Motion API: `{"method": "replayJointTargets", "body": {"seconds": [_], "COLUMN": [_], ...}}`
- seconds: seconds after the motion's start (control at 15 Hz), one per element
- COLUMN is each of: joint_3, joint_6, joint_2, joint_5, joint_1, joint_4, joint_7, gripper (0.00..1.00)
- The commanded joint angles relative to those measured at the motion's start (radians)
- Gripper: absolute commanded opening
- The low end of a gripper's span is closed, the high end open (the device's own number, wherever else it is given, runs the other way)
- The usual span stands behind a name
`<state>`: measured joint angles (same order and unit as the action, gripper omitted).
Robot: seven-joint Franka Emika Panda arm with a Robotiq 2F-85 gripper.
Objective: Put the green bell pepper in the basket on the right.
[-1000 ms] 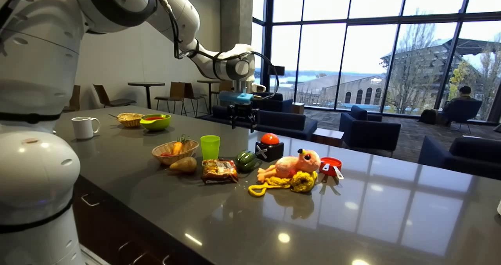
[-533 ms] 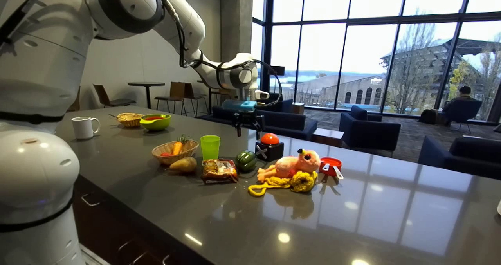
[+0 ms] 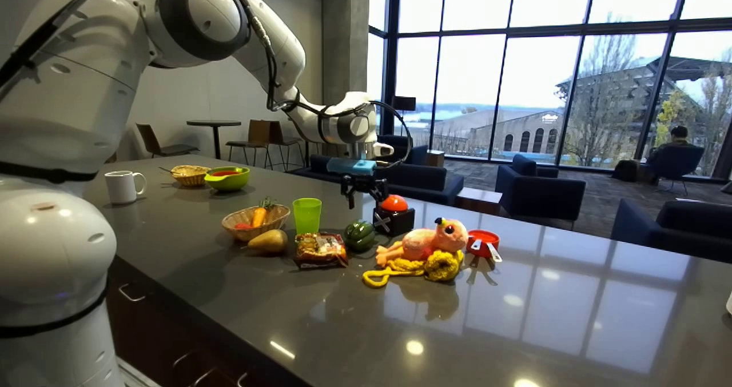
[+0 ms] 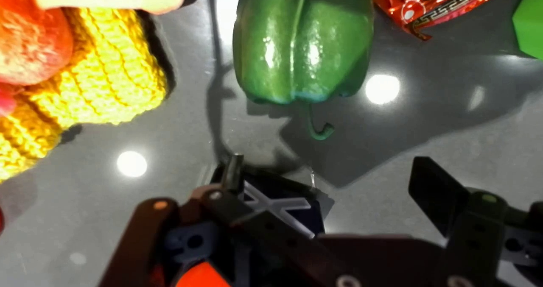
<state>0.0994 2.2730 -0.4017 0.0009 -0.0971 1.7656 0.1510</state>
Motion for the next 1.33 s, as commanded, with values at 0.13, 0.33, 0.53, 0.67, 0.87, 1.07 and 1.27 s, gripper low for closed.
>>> {"method": "replayJointTargets", "body": {"seconds": [0.13, 0.33, 0.53, 0.67, 0.87, 1.07, 1.27], "joint_3": [-0.018, -0.024, -0.028, -0.027, -0.022, -0.021, -0.022], "joint_6": [0.038, 0.042, 0.044, 0.042, 0.039, 0.041, 0.042], "joint_2": [-0.032, -0.045, -0.057, -0.062, -0.066, -0.064, -0.062], "joint_5": [-0.012, -0.013, -0.018, -0.025, -0.04, -0.054, -0.06], "joint_1": [-0.014, -0.015, -0.016, -0.017, -0.019, -0.027, -0.034], "joint_4": [-0.006, -0.003, -0.001, -0.001, 0.002, 0.008, 0.01], "joint_7": [0.014, 0.031, 0.054, 0.068, 0.087, 0.1, 0.109], "gripper": [1.0, 1.0, 1.0, 1.0, 1.0, 1.0, 0.69]}}
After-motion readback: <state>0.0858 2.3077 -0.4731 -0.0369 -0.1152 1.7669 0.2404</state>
